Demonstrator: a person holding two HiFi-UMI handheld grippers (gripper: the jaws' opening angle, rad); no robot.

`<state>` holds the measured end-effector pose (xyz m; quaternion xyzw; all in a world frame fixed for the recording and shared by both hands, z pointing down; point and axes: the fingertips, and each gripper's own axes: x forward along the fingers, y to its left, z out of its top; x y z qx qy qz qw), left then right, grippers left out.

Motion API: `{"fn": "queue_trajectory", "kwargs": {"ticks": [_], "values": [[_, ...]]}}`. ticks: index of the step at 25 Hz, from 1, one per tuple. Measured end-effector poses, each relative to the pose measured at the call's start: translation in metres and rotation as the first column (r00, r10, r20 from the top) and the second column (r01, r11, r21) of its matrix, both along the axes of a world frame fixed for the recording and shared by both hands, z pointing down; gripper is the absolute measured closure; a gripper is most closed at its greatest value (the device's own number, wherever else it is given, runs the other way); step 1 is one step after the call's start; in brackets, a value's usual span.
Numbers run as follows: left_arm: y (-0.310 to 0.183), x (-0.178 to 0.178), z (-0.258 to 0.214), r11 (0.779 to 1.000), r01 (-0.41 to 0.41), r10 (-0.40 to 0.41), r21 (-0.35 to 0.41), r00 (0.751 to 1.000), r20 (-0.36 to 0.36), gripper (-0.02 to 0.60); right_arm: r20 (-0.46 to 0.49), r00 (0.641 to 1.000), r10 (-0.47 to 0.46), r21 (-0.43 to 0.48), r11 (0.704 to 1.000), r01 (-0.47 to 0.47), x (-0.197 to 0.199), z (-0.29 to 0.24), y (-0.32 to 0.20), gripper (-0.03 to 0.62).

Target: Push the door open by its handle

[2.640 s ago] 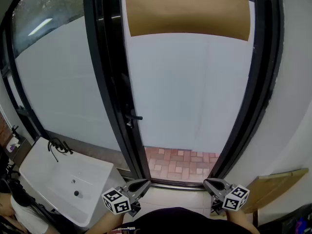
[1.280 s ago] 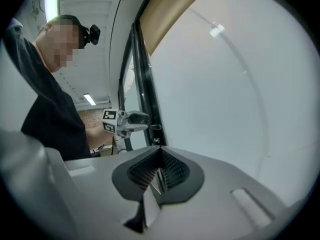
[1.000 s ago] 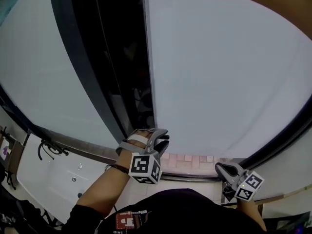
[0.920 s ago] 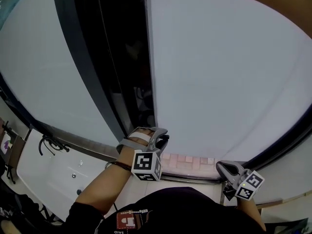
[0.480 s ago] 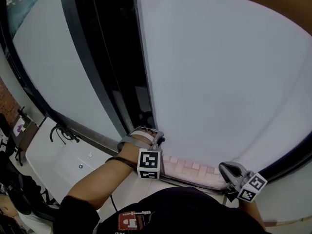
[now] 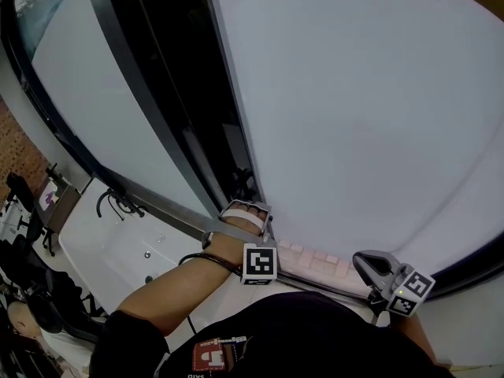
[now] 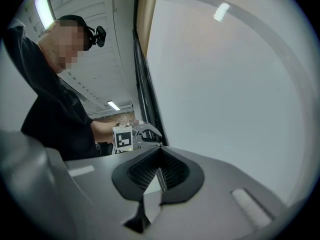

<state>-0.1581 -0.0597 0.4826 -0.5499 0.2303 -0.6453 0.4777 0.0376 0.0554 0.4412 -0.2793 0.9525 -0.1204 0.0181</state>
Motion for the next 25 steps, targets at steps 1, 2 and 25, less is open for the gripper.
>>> {"fn": "queue_trajectory", "kwargs": {"ticks": [1,2,25], "values": [[-0.001,0.0,0.003,1.0,0.003,-0.003,0.001,1.0,0.012,0.506,0.003,1.0,-0.004,-0.002,1.0,0.004,-0.001,0.0,-0.002,0.594],[-0.002,-0.002,0.006,1.0,0.008,-0.008,0.003,1.0,0.03,0.504,0.006,1.0,-0.008,-0.005,1.0,0.008,-0.001,0.001,-0.004,0.594],[-0.131,0.004,0.03,0.983,0.172,-0.178,0.065,0.977,0.116,0.482,-0.011,0.999,-0.042,-0.012,0.999,0.042,0.046,0.031,-0.011,0.594]]}}
